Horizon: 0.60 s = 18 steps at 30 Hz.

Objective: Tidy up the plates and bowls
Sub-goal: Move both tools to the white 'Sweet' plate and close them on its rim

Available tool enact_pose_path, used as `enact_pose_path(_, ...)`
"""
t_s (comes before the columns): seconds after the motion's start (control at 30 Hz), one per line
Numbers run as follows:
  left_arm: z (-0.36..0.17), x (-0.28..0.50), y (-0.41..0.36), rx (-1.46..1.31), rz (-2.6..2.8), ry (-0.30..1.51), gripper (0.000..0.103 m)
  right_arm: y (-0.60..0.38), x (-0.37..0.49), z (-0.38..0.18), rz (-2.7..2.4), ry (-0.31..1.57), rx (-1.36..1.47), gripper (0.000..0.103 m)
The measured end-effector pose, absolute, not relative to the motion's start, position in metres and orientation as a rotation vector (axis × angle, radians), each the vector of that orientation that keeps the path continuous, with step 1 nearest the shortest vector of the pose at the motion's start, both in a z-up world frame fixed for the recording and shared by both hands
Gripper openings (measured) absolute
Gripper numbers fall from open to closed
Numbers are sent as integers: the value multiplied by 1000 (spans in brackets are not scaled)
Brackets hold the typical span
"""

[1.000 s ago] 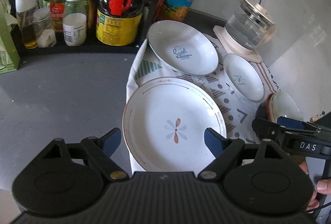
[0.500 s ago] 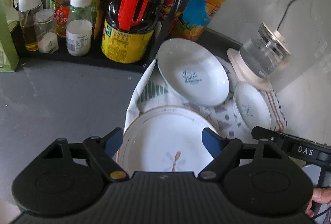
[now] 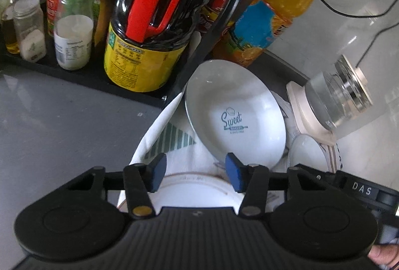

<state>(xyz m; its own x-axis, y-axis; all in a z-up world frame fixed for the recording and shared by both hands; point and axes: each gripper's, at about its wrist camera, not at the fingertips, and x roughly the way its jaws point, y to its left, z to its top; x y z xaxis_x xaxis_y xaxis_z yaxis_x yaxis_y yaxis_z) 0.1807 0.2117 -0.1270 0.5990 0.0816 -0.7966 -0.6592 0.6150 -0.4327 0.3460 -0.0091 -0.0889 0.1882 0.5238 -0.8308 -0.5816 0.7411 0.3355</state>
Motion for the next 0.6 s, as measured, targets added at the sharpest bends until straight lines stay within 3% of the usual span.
enact_pose_path(0.6, -175, 231, 243, -955, 550, 825, 24, 16, 384, -151, 626, 1291, 17, 38)
